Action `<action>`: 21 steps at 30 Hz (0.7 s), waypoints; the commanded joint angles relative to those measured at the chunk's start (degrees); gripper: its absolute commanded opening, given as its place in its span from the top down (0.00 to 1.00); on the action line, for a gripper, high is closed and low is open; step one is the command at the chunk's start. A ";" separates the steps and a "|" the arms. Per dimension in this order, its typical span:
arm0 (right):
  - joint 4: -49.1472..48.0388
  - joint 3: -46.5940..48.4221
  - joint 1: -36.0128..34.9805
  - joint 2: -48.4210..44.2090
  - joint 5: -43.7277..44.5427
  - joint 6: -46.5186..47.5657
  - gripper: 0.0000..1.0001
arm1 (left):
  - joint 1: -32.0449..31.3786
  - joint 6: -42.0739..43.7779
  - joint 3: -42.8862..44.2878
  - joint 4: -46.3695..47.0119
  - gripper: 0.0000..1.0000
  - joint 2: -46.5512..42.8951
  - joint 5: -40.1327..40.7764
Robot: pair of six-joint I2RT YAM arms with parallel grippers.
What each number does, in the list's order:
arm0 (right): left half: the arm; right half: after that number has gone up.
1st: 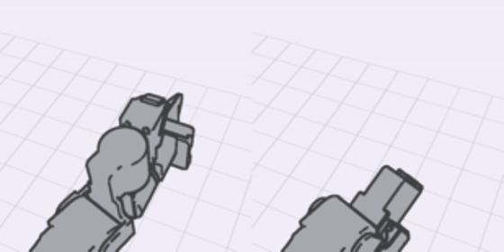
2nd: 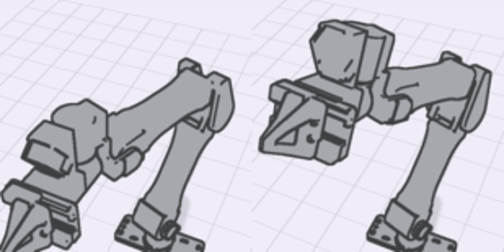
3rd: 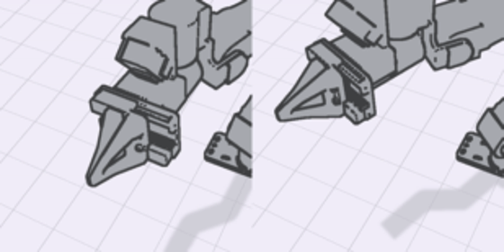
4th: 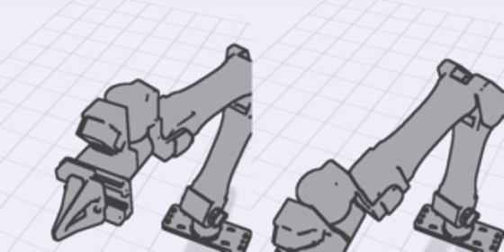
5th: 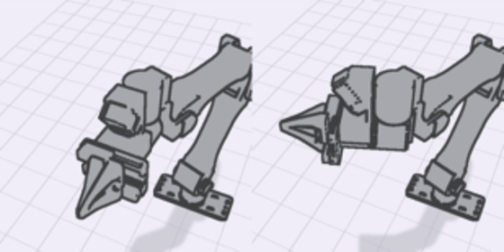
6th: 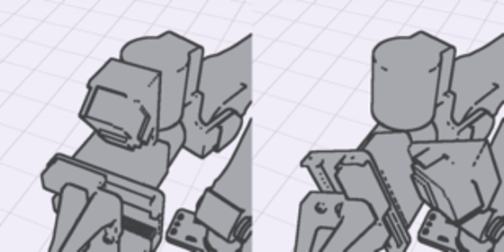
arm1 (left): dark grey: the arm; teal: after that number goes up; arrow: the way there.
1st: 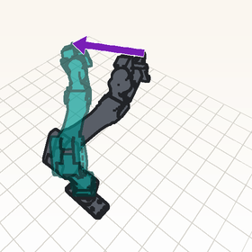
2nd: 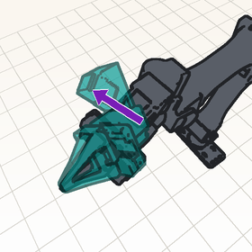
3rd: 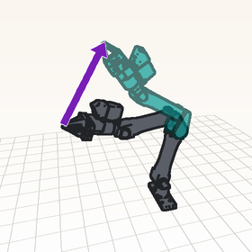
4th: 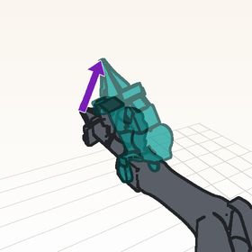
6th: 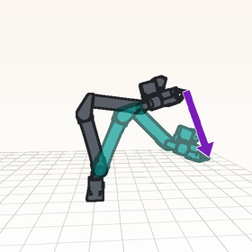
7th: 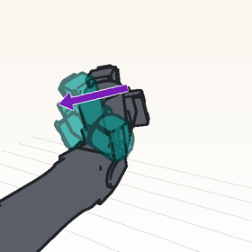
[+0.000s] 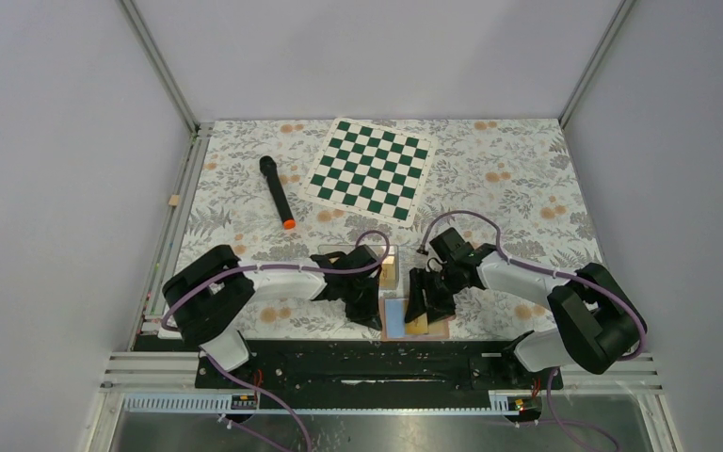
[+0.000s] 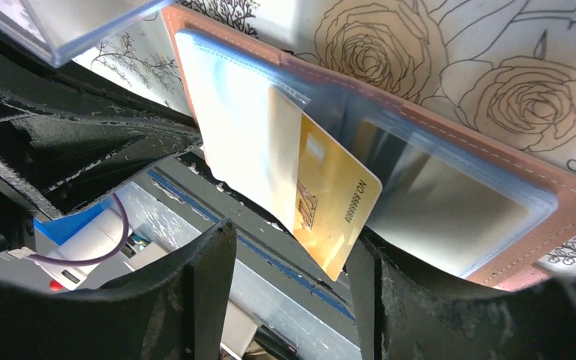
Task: Put the credit cards into the card holder
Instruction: Insert the credit card into the card holder.
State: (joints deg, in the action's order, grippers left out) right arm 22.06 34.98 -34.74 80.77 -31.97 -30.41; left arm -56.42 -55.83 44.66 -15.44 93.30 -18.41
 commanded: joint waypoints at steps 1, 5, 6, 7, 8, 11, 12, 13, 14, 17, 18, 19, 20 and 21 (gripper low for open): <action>-0.76 0.91 -1.27 -0.09 1.04 1.27 0.38 | -0.25 1.49 2.58 -0.01 1.00 1.73 2.61; -6.58 -0.29 -2.06 0.70 -1.31 -0.76 0.39 | -0.62 1.70 4.24 -0.36 1.00 2.38 2.31; -7.90 -0.53 -2.26 1.01 -1.91 -1.56 0.39 | -0.72 1.69 4.55 -0.42 1.00 2.50 2.14; -9.25 -0.83 -2.59 1.44 -2.51 -2.21 0.40 | -0.79 1.64 4.88 -0.39 1.00 2.55 2.03; -10.32 -0.87 -2.89 1.75 -2.92 -2.88 0.40 | -0.91 1.61 5.16 -0.47 1.00 2.54 1.97; -12.91 -0.80 -4.12 2.60 -3.50 -4.23 0.40 | -1.26 1.59 5.88 -0.85 1.00 2.51 2.19; -13.42 -0.74 -4.35 2.97 -3.84 -4.72 0.40 | -1.31 1.60 6.14 -1.11 1.00 2.57 2.22; -13.95 -0.74 -4.52 3.40 -4.26 -5.21 0.40 | -1.42 1.73 6.33 -1.40 1.00 2.57 2.39; -14.61 -0.84 -4.70 3.73 -5.09 -5.76 0.40 | -1.41 1.62 6.47 -1.52 1.00 2.55 2.53; -19.20 -2.92 -4.70 3.26 -7.41 -8.88 0.39 | -1.48 1.54 6.60 -1.52 1.00 2.41 2.69; -20.97 -3.88 -4.77 2.77 -7.97 -10.69 0.38 | -1.53 1.52 6.64 -1.52 1.00 2.28 2.72; -21.39 -4.53 -4.74 2.29 -8.11 -11.63 0.38 | -1.51 1.58 6.77 -1.55 1.00 2.25 2.76; -21.44 -4.84 -4.78 1.91 -7.68 -11.78 0.37 | -1.55 1.60 6.75 -1.67 1.00 2.10 2.70; -21.03 -4.78 -4.75 1.48 -6.92 -11.48 0.37 | -1.58 1.78 6.87 -2.07 1.00 1.87 2.93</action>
State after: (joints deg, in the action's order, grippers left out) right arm 6.15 31.81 -38.46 83.59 -37.12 -38.50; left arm -57.49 -54.41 48.88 -20.34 95.50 -17.28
